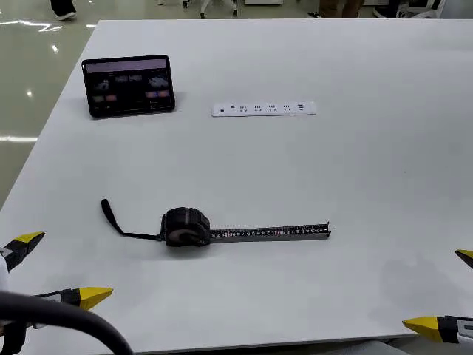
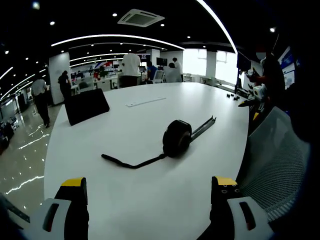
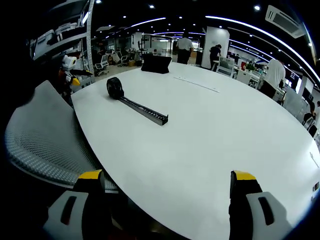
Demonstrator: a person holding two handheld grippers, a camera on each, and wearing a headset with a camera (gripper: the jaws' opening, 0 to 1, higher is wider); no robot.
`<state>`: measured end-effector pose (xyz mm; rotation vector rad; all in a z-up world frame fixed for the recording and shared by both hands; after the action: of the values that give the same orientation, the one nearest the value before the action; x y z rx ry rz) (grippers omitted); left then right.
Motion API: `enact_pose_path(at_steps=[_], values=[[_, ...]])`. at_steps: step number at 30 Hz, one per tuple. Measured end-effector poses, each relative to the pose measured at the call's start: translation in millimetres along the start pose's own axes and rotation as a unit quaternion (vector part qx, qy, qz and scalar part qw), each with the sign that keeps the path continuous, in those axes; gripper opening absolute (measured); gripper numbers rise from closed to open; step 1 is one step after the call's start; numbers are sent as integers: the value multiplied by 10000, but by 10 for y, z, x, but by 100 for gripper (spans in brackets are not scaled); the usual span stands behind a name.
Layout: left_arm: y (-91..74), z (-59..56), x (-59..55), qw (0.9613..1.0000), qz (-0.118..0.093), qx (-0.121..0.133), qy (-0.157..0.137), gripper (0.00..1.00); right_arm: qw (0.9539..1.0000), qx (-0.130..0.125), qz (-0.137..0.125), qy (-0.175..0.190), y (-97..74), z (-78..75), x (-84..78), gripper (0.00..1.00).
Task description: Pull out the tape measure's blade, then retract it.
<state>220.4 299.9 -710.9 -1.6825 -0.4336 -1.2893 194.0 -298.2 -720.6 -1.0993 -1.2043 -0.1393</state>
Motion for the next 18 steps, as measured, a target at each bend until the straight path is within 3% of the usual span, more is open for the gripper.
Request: enact_pose_path(at_steps=[18], values=[[-17, 22, 9, 10000, 67, 40, 0, 100, 10000, 23, 3, 30, -24, -28, 26, 100]])
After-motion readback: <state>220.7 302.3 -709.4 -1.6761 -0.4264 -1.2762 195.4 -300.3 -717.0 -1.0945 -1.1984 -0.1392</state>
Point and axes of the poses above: the centre of the closed fingertips' face, and the gripper's own axes: y roughly forward along the fingers, z roughly to its left, x roughly out of its top, the point moved 7 cm from there along -y, roughly backward along the fingers, and after that the axes turned 4 degrees about -z, right-handed, at the moved point
